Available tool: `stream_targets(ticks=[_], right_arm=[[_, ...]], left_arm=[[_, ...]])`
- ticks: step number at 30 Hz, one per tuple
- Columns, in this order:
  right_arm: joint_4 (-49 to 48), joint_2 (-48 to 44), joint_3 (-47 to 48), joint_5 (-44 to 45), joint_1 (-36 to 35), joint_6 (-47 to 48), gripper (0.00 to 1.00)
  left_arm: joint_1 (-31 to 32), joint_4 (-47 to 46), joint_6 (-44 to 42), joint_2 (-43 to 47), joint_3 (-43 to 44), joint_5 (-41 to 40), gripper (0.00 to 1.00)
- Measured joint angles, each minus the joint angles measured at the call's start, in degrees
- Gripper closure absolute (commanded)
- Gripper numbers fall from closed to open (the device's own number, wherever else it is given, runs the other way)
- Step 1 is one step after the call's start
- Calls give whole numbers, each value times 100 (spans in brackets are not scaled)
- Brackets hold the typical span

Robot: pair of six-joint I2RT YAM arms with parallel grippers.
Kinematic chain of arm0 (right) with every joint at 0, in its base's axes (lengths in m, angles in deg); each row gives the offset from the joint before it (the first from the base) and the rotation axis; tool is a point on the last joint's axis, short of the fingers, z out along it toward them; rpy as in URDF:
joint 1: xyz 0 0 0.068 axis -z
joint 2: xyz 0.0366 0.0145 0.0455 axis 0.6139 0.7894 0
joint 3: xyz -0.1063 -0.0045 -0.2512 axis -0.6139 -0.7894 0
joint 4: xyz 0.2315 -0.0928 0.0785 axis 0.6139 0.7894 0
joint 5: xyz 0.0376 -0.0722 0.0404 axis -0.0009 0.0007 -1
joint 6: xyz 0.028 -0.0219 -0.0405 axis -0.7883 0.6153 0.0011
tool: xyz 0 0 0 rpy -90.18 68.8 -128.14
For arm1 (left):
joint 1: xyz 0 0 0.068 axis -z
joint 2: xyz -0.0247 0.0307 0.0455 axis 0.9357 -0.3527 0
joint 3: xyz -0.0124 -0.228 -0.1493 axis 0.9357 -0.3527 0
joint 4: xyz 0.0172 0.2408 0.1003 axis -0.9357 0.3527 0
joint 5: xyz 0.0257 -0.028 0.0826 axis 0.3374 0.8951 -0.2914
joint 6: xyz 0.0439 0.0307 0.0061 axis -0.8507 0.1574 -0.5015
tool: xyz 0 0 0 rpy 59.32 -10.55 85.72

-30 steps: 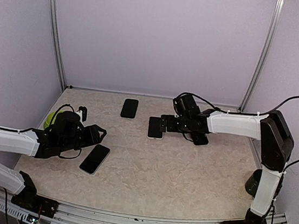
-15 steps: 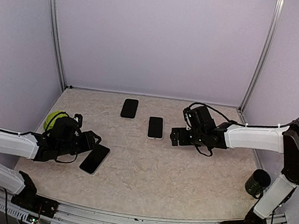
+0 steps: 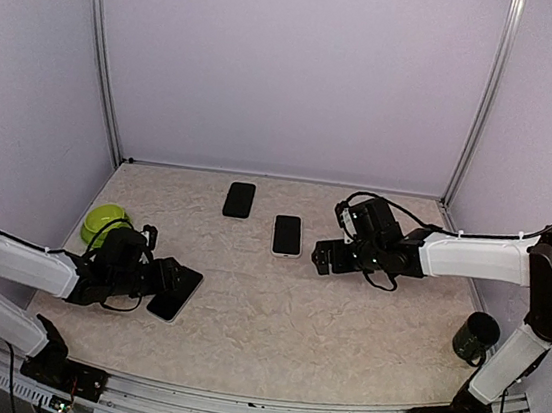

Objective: Put the phone into the phone case
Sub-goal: Move the phone to the center of the board.

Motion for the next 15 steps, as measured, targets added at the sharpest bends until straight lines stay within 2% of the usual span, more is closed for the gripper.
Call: stream_targets(ticks=[9, 15], right_arm=[[-24, -94, -118, -352, 0, 107, 0], [-28, -243, -210, -448, 0, 179, 0]], left_arm=[[2, -426, -140, -511, -157, -210, 21], [83, -824, -487, -774, -131, -42, 20]])
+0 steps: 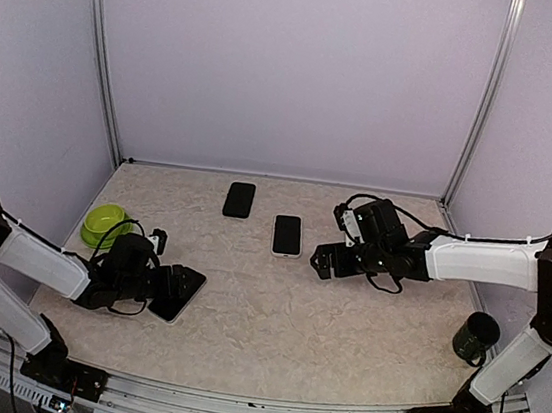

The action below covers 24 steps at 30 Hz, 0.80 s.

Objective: Put the phone into the phone case
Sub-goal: Move the phone to the center of the board.

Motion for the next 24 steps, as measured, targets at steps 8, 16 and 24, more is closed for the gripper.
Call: stream_targets(ticks=[8, 16, 24], right_arm=[[31, -4, 74, -389, 0, 299, 0], [-22, 131, 234, -1475, 0, 927, 0], [-695, 131, 96, -2253, -33, 2002, 0]], left_arm=[[407, -293, -533, -605, 396, 407, 22], [909, -424, -852, -874, 608, 857, 21], [745, 120, -490, -273, 616, 372, 21]])
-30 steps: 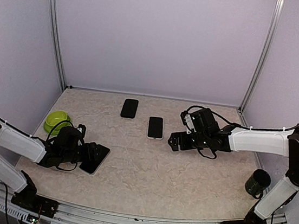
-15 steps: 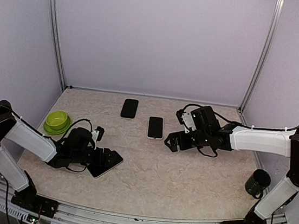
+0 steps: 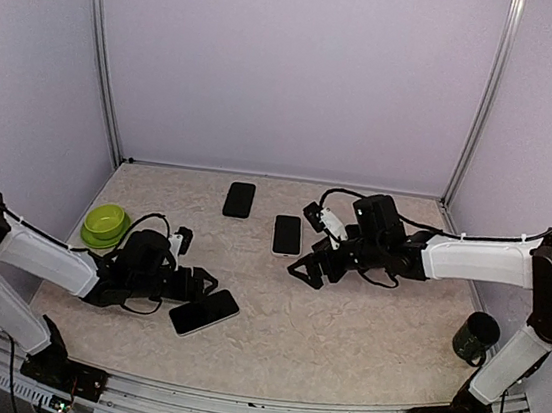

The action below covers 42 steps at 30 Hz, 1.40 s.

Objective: Put the phone into the phone case
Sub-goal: Move the phone to the center of the board.

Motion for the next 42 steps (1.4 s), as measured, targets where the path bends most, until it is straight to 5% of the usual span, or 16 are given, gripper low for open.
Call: stream_targets(ticks=[14, 25, 42], right_arm=[[-1161, 841, -153, -1746, -127, 2396, 0], [-595, 1705, 1344, -2343, -306, 3862, 0], [302, 2337, 1915, -2262, -758, 4793, 0]], left_arm=[[260, 2166, 2546, 2326, -142, -1108, 21], [577, 2953, 3882, 2052, -361, -984, 20], [625, 2269, 4142, 1204, -162, -538, 20]])
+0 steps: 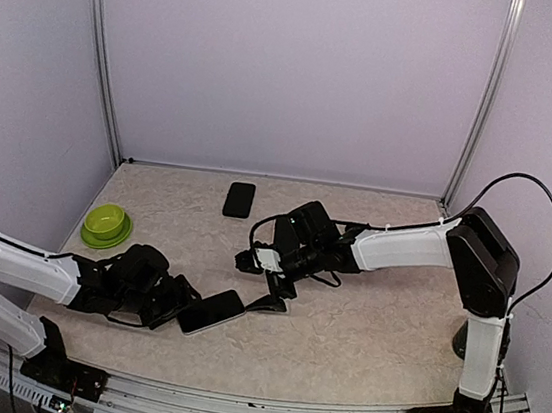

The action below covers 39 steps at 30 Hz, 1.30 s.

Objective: Put the phone into the phone case
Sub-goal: Move the phone to the center of the board, then pick up the phone at the center of the board.

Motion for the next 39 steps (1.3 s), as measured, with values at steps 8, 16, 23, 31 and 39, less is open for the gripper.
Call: stream_targets(ticks=[8, 16, 23, 31, 39], right_arm=[[354, 372, 223, 74, -2, 177, 0], [531, 737, 363, 118, -2, 208, 0], [562, 1080, 739, 120, -2, 122, 0], [702, 1274, 940, -28, -4, 70, 4], [933, 1443, 1134, -243, -37, -33, 12]], left_arm=[[-44, -295, -186, -514, 297, 2, 20], [-289, -785, -457, -837, 365, 81, 21], [-289, -752, -595, -804, 365, 11, 20], [-337, -673, -706, -273, 264, -210, 4], [-428, -654, -802, 173, 107, -393, 1]])
